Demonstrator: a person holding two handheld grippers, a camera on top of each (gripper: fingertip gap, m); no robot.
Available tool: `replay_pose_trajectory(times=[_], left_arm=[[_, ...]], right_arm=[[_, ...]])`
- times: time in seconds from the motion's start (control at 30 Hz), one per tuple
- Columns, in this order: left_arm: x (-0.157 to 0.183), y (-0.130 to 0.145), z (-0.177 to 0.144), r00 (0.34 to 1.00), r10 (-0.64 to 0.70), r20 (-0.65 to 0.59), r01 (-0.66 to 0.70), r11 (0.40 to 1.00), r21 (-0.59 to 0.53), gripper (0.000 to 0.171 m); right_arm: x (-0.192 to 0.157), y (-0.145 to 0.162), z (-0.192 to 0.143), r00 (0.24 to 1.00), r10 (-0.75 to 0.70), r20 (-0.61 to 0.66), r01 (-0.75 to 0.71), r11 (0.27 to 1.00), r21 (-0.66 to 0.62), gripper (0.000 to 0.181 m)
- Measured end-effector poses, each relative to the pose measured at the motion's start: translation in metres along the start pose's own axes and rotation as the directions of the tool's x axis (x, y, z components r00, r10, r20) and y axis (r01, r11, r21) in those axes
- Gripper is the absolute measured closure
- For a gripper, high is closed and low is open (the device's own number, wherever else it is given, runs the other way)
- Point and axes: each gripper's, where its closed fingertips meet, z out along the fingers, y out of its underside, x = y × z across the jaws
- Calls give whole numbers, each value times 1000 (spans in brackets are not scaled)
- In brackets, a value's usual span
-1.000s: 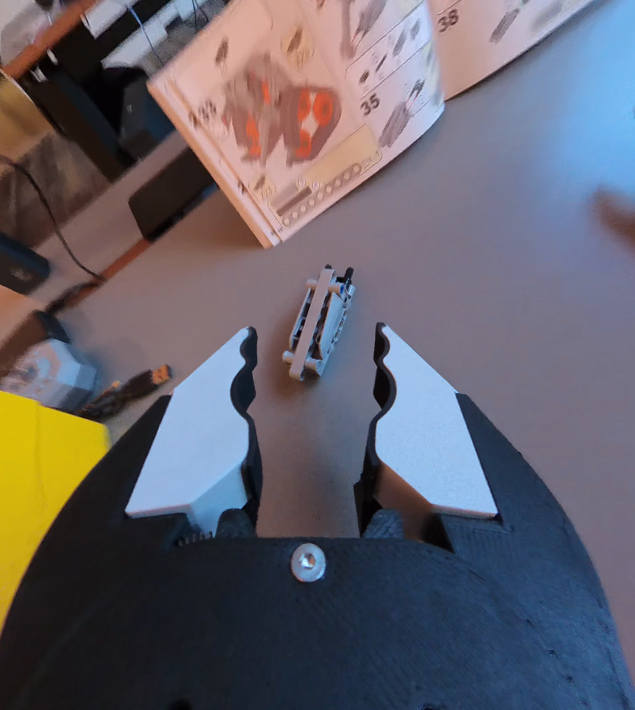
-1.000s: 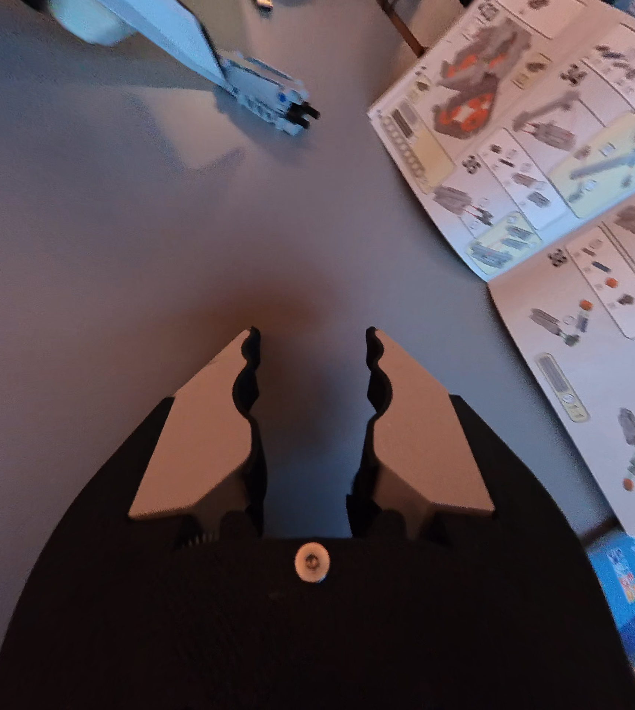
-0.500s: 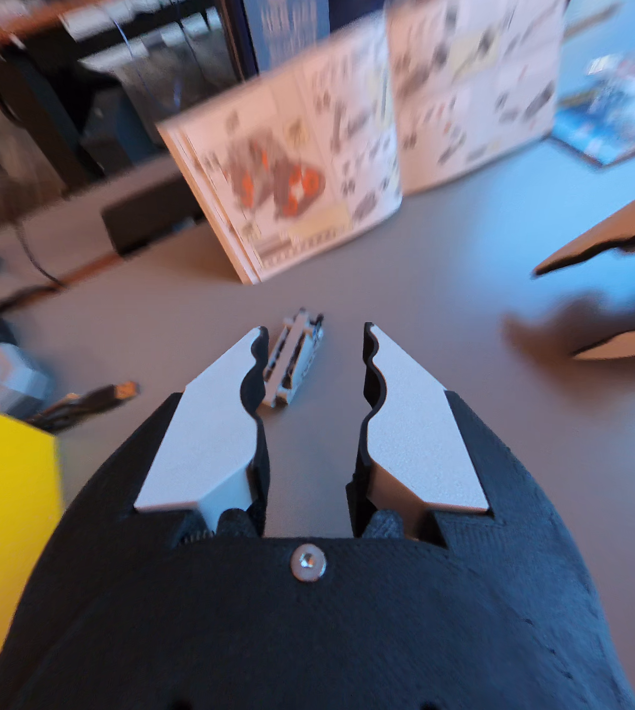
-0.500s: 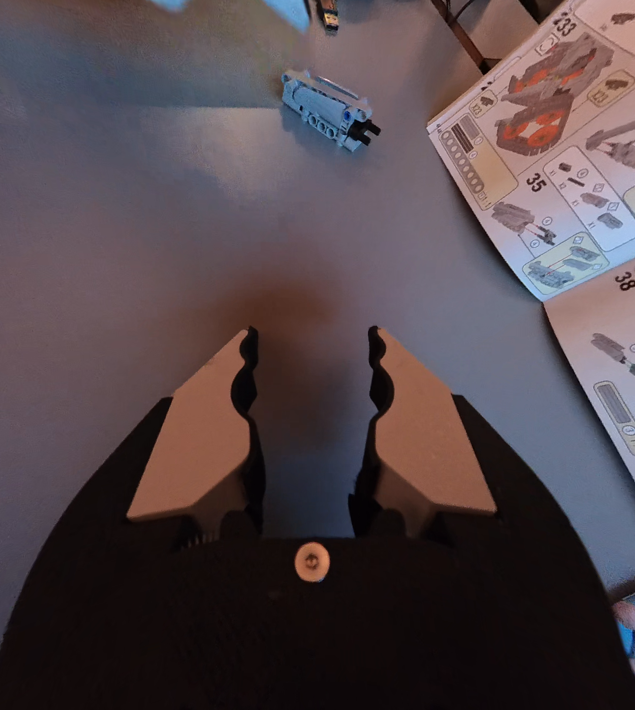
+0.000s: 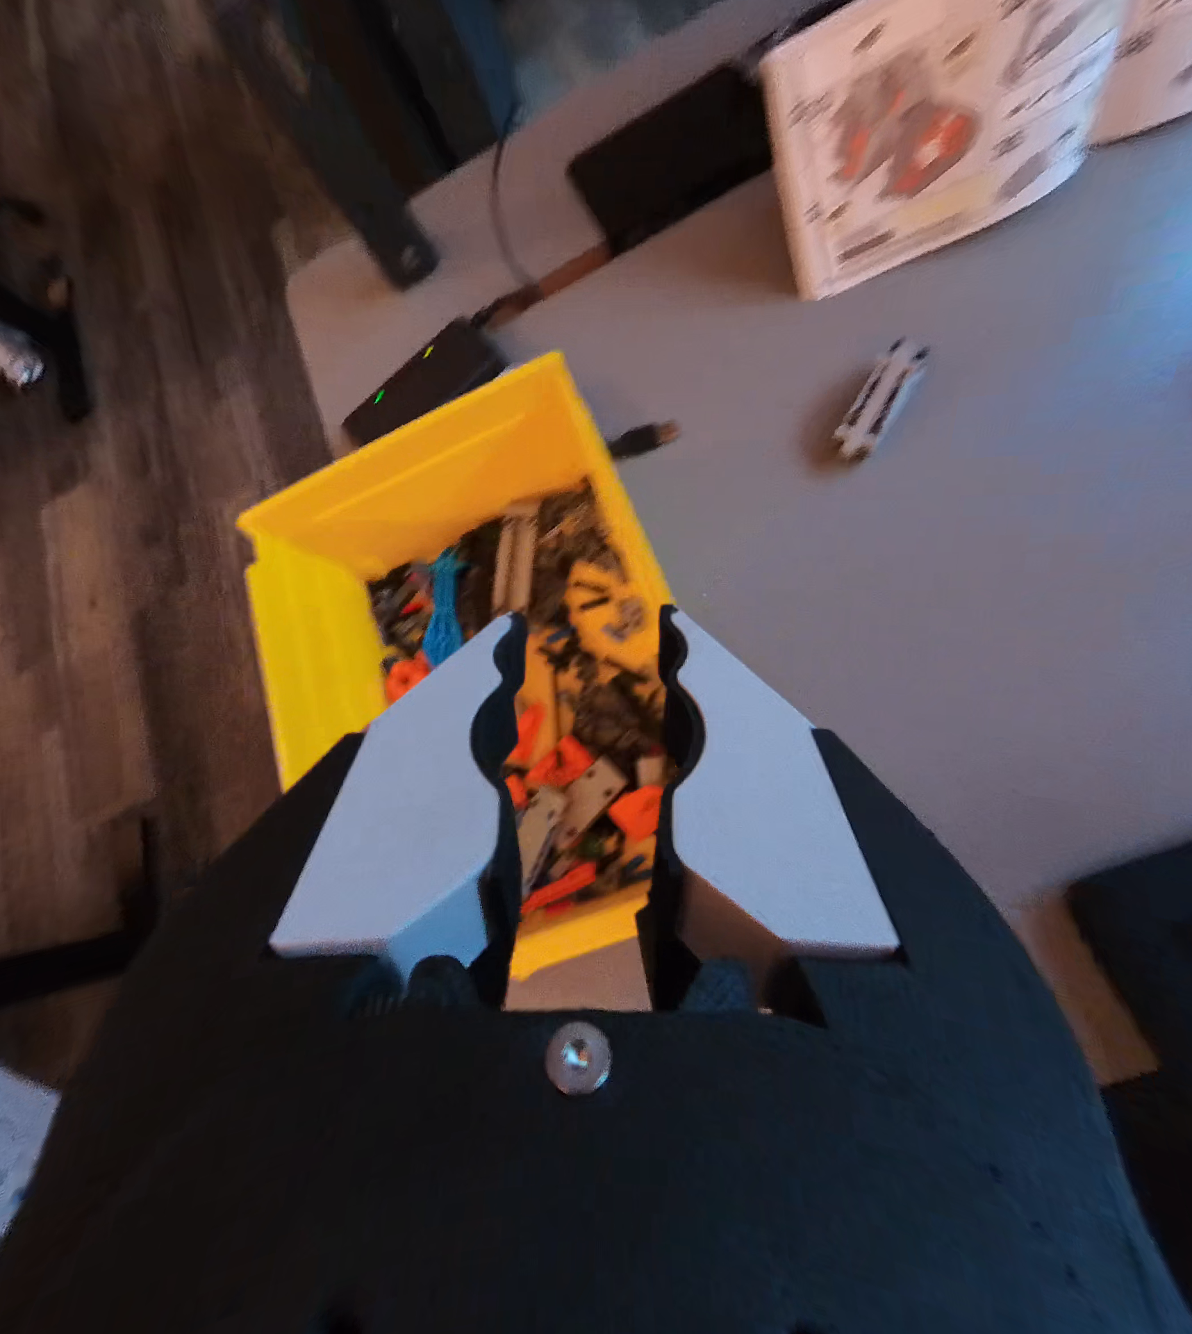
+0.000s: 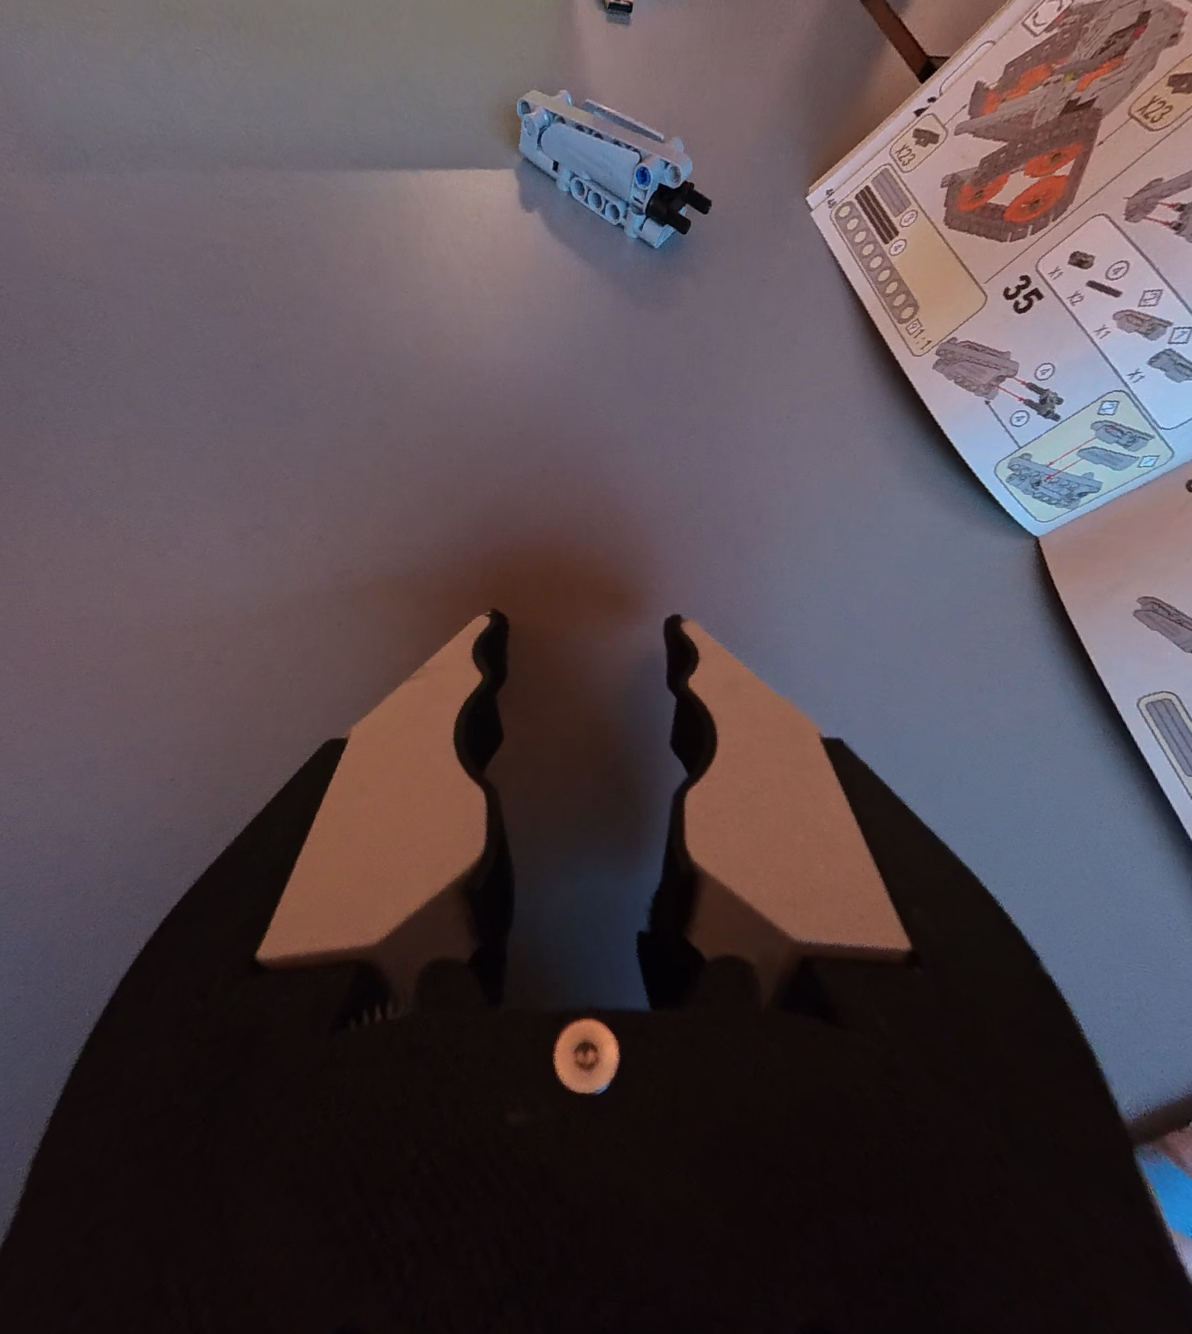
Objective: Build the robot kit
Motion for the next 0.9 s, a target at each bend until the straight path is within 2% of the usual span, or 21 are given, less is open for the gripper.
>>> replay_pose_trajectory(times=[0.17,0.33,0.47,0.63,0.8,0.9], left_arm=[[-53,41,17,994,-105,-26,100,986,-135,139],[-72,84,56,986,-157,-63,134,951,-277,140],[-73,134,72,981,-179,-69,121,855,-504,141],[-88,174,71,999,-32,-19,12,751,-661,130],[-87,192,73,990,79,-119,-141,678,-722,126],[-87,201,72,980,96,-172,-194,622,-758,128]], right_arm=[[-3,1,1,1000,14,23,-14,1000,-11,149],[-9,4,-3,999,45,11,-44,998,-50,153],[-15,6,-9,999,10,-37,-13,997,-78,156],[-22,5,-10,999,-1,-50,-3,996,-84,161],[-24,4,-8,999,42,-8,-42,997,-61,161],[-30,4,-9,997,67,39,-65,997,-48,160]])
